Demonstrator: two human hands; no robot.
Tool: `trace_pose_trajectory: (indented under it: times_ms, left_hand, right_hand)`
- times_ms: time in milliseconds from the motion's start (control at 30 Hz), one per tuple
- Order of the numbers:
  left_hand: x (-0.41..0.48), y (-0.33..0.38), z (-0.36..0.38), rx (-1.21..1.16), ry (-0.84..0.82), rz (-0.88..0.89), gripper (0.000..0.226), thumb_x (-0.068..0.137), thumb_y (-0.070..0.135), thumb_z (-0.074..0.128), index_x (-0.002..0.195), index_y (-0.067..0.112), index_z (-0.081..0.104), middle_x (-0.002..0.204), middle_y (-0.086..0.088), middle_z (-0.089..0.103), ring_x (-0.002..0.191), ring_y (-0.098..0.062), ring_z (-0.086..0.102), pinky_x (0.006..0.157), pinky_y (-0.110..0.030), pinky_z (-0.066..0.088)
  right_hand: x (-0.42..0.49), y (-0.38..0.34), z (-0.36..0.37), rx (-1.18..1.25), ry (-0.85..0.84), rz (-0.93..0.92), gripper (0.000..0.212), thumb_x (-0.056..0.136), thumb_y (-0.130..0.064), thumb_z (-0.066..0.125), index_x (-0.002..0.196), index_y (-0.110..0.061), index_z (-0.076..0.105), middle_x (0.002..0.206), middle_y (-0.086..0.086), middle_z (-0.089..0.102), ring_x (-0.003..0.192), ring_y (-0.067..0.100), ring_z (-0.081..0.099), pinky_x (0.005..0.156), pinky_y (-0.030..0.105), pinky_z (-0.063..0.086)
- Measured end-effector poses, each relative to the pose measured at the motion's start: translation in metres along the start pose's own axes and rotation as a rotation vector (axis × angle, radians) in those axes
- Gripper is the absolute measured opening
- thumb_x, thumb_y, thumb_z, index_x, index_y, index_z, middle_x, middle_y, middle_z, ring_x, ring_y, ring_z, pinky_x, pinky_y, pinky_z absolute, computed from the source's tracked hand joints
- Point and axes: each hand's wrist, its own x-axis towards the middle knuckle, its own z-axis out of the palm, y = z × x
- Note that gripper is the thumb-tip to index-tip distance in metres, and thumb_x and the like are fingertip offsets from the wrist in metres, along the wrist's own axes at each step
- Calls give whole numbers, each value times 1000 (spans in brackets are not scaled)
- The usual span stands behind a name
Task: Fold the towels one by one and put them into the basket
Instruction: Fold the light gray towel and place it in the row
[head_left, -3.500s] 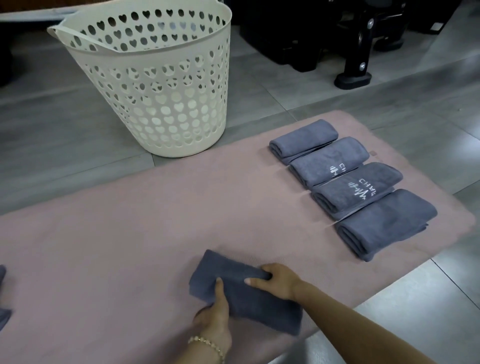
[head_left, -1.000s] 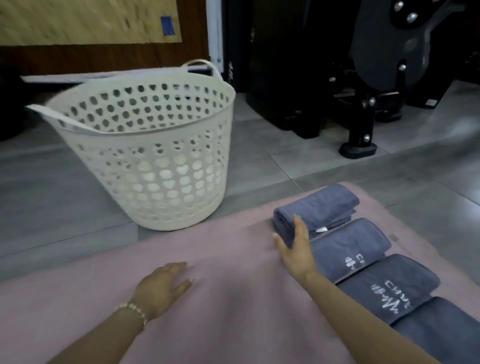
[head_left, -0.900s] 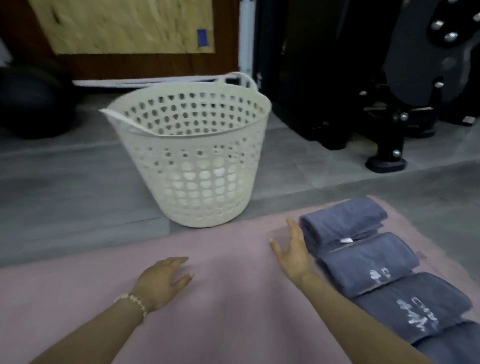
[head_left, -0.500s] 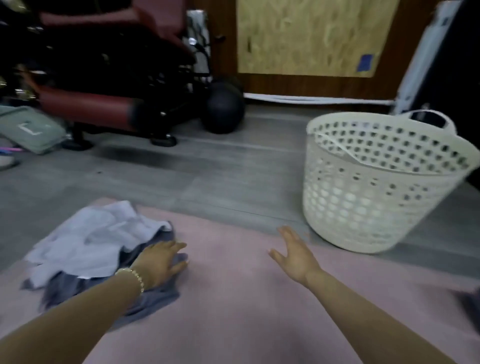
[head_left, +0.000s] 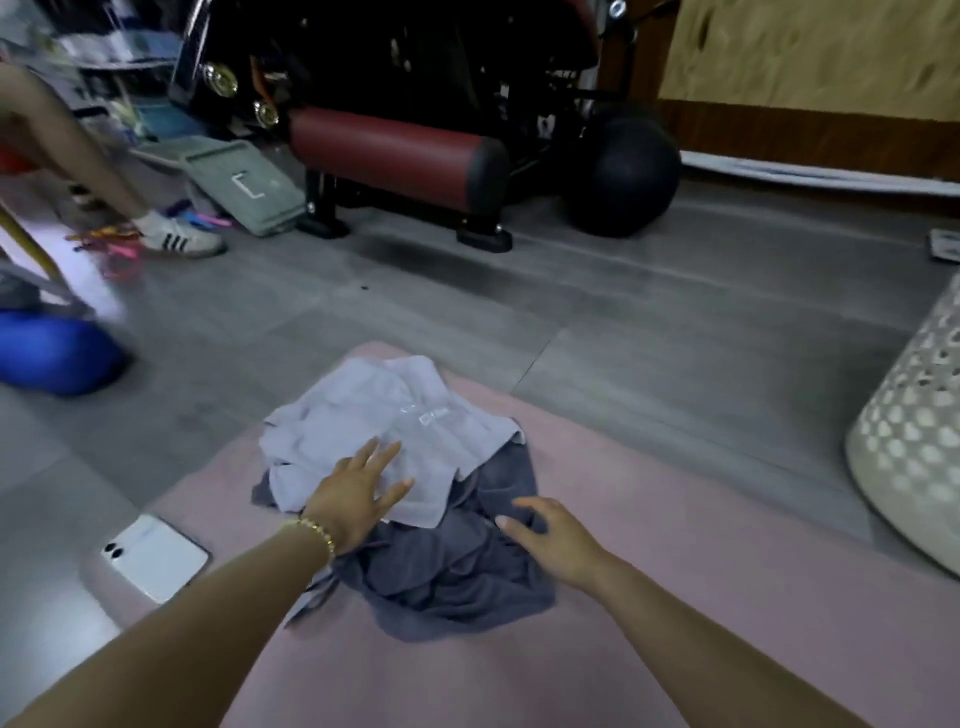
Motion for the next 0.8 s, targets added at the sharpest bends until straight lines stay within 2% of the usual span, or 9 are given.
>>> trace_pose_trajectory:
  times_ms: [67,133,200,300,467,533,633,700,800]
  left_hand:
    - [9,-5,8,-35,-29,6,60,95,53,36,149,37,15,158,4,12,141,-22,20,114,-32,19]
    - [16,-12,18,-66,-59,11,62,94,60,30,149,35,17,155,3,23,141,-20,21,114,-30,19]
    - [17,-17,27,-97,-64,24,86,77,80,13,149,33,20,151,5,32,139,-18,25,113,-29,20]
    - [20,-24,38,-190,-38,43,118,52,95,-9,148,34,24,148,9,37,136,-15,30,113,-31,24]
    - [18,-18,45,-255,22,85,113,55,95,-6,140,34,39,132,13,52,122,-13,43,104,-28,33]
    - [16,-14,46,-246,14,91,101,61,94,14,130,30,47,114,10,61,105,-11,55,91,-23,41]
    - [11,-8,46,-229,2,113,39,78,62,59,93,26,56,75,8,61,67,-5,56,64,-12,41]
    - [7,-1,45,-346,12,115,16,84,36,67,78,24,58,65,3,63,61,-10,57,61,-13,42]
    - [2,14,38,-481,66,78,17,85,23,69,69,21,63,59,0,62,56,-4,55,57,-13,43]
  right_hand:
    - [18,-11,19,147,-5,59,105,56,-87,53,132,-14,51,135,0,50,124,13,47,102,21,37]
    - [35,-24,34,265,-37,121,61,85,-55,58,127,-11,55,125,0,57,117,12,52,95,18,38]
    - [55,-34,50,371,-11,152,43,92,-43,54,121,-12,60,119,-1,61,116,13,55,97,23,42]
    - [74,-55,65,608,12,213,46,90,-40,60,124,-10,61,125,1,62,117,18,56,103,33,44]
    - [98,-64,79,736,44,381,58,76,-49,72,117,-8,62,116,4,66,109,22,61,95,31,49]
    - [103,-60,81,813,56,409,64,67,-46,78,113,-4,62,107,5,69,98,20,65,85,29,53]
    - [94,-58,73,988,14,416,16,86,-17,68,85,-4,61,80,3,64,72,11,62,62,18,49]
    - [87,-54,61,1033,11,425,10,91,-14,61,85,-7,56,76,1,59,73,12,61,71,20,49]
    - [64,-43,42,867,-38,408,22,95,-34,54,97,-13,58,89,-2,60,95,16,60,96,30,45]
